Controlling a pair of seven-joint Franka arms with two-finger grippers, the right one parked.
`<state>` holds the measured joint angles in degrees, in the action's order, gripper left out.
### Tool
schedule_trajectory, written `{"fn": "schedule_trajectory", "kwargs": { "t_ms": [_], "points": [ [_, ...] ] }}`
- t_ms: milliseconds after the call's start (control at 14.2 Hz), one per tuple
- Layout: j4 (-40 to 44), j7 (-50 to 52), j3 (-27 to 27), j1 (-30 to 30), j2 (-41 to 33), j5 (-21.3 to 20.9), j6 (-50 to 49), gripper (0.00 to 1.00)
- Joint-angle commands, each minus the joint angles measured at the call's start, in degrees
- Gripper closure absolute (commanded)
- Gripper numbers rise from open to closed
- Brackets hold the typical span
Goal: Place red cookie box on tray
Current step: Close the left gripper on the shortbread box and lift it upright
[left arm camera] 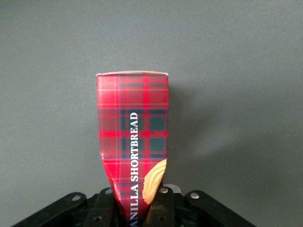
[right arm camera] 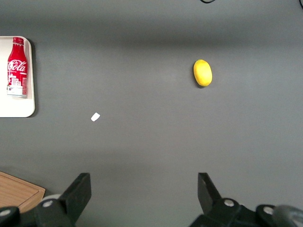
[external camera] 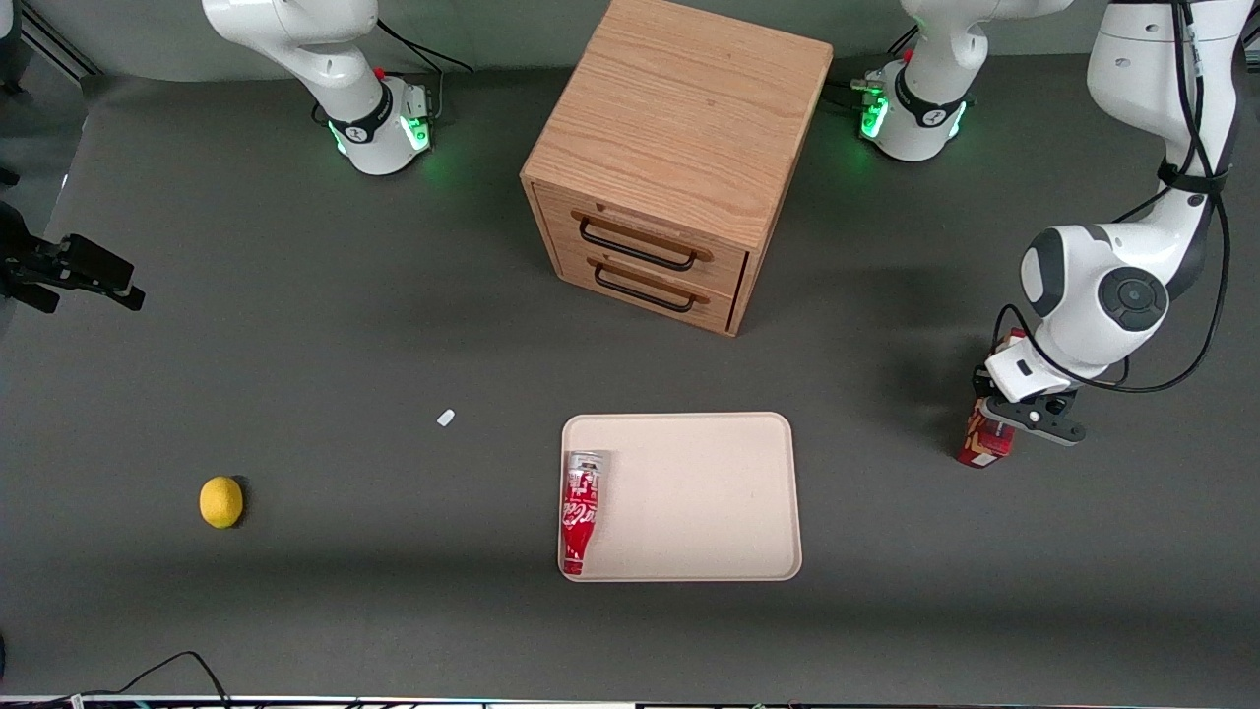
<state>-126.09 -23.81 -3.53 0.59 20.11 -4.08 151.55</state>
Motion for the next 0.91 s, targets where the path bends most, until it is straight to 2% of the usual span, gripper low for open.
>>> {"fn": "schedule_trajectory", "kwargs": {
  "t_ms": [0,141,352,633,844],
  "points": [
    [0.67,-0.71,-0.95,0.11,-0.68,-0.85,-0.2,1.0],
    [2.16,-0.36,-1.04,0.11,-1.21,-0.85,-1.6,1.0],
    [8.03,-0.01,-1.04,0.2,-2.87,0.21,-12.2,1.0],
    [19.54,0.34,-0.78,0.82,-3.58,6.26,-26.98,1.0],
    [29.38,5.42,-0.42,2.31,-2.97,7.24,-36.91,1.0]
  ]
}}
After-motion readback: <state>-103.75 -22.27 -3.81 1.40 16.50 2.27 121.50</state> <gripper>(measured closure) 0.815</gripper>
